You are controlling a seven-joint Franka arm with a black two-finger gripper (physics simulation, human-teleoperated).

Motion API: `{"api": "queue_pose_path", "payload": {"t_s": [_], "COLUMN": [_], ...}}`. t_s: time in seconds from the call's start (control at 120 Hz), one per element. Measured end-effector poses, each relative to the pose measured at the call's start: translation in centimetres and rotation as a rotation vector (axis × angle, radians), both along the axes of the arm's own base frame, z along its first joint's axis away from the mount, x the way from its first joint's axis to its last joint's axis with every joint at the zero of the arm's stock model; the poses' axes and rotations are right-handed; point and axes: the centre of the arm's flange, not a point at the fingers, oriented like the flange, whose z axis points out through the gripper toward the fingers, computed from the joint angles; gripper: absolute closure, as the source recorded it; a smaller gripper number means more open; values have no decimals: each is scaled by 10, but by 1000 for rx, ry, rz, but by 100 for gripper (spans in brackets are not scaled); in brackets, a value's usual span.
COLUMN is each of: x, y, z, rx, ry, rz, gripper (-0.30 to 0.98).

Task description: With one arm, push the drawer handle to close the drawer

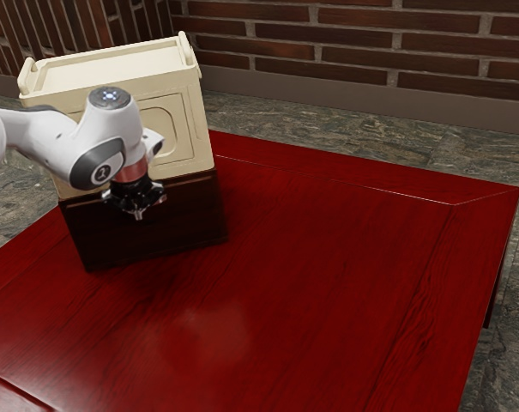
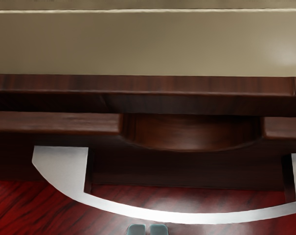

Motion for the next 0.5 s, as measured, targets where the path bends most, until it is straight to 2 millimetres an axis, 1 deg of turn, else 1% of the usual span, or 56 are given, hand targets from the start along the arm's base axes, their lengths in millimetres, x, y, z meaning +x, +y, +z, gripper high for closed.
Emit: {"api": "queue_pose_path", "payload": {"t_s": [0.133, 0.167, 0.2, 0.267, 0.308, 0.417, 0.467, 0.5], "x": [0, -2, -9, -28, -37, -51, -55, -58], "y": [5, 3, -1, -17, -28, -60, -82, -99], "z": [1, 0, -1, -5, -3, 25, 35, 40], "rx": [2, 2, 0, -6, -7, -25, -38, -50], "ry": [-12, -11, -4, 14, 18, 2, 4, 7], "rz": [3, 0, -4, -21, -35, -57, -79, -97], "gripper": [79, 79, 79, 79, 79, 79, 78, 76]}}
